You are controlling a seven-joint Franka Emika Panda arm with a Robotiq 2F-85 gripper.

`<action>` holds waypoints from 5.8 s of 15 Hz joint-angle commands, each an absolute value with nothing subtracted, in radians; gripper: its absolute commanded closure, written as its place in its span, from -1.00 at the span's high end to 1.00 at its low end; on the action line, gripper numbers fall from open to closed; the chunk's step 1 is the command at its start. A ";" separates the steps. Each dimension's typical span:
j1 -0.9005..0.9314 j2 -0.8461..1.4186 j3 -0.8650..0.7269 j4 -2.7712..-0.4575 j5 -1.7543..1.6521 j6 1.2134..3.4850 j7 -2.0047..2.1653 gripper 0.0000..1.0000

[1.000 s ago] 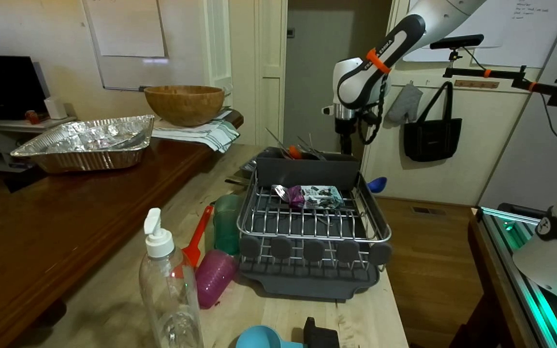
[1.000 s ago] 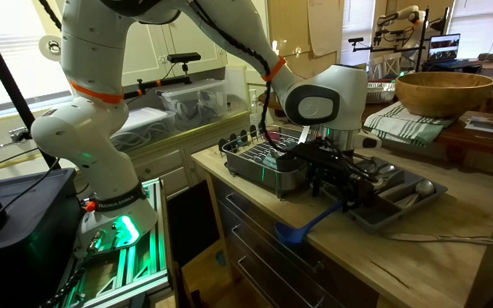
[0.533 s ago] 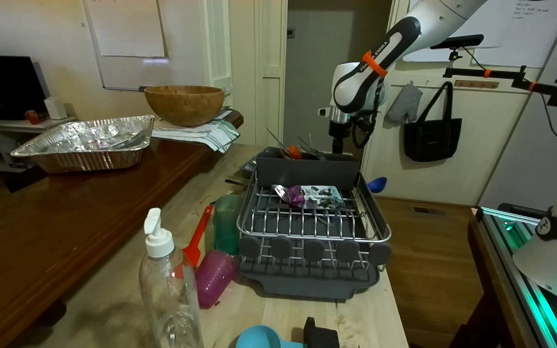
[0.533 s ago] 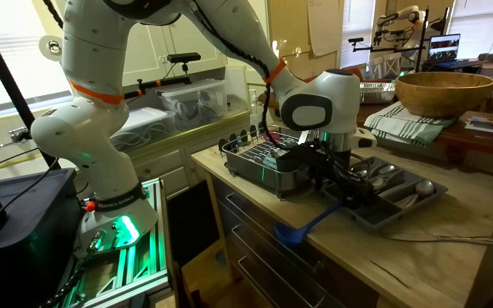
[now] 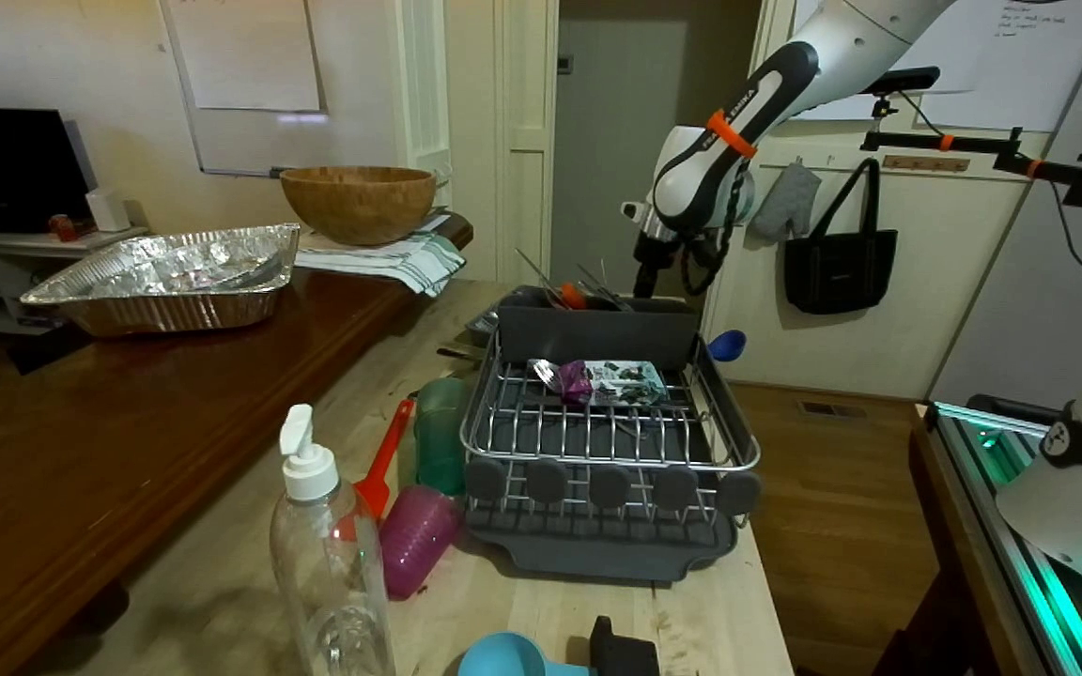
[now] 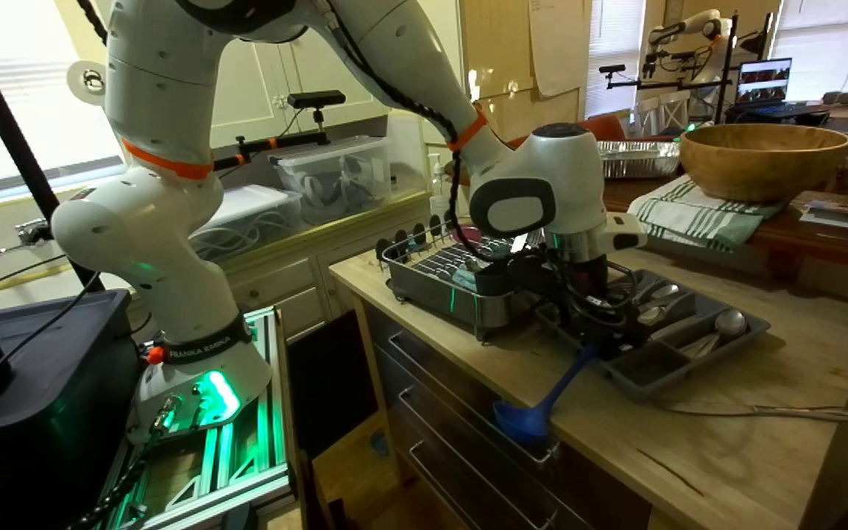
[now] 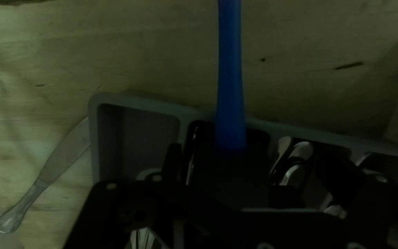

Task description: Move the blue spoon to the left dish rack, then remove some utensils from the left dish rack

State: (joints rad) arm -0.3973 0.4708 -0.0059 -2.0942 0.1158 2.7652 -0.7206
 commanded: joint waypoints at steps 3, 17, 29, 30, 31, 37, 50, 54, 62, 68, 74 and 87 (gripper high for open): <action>-0.445 0.484 0.061 -2.101 0.133 2.769 -0.788 1.00; -0.511 0.516 0.137 -2.085 0.171 2.904 -0.808 0.31; -0.469 0.391 0.060 -2.158 0.085 2.806 -0.753 -0.49; -0.467 0.367 0.054 -2.163 0.080 2.768 -0.759 -0.49; -0.470 0.348 0.058 -2.158 0.086 2.745 -0.769 -0.49; -0.407 0.222 0.009 -2.137 0.079 2.471 -0.848 -0.49; -0.178 -0.247 -0.087 -2.372 -0.038 2.299 -0.870 -0.49; -0.120 -0.260 -0.104 -2.382 -0.046 2.277 -0.849 0.01; -0.034 -0.374 -0.055 -2.601 -0.047 2.307 -0.706 -0.49; 0.102 -0.476 0.031 -2.704 -0.040 2.301 -0.565 -0.49; 0.278 -0.373 0.069 -2.575 0.148 2.255 -0.432 -0.49; 0.225 -0.176 0.144 -2.493 0.170 2.461 -0.005 -0.49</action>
State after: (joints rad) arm 0.2566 -0.2834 0.0927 -2.5742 0.1844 2.4054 -0.1692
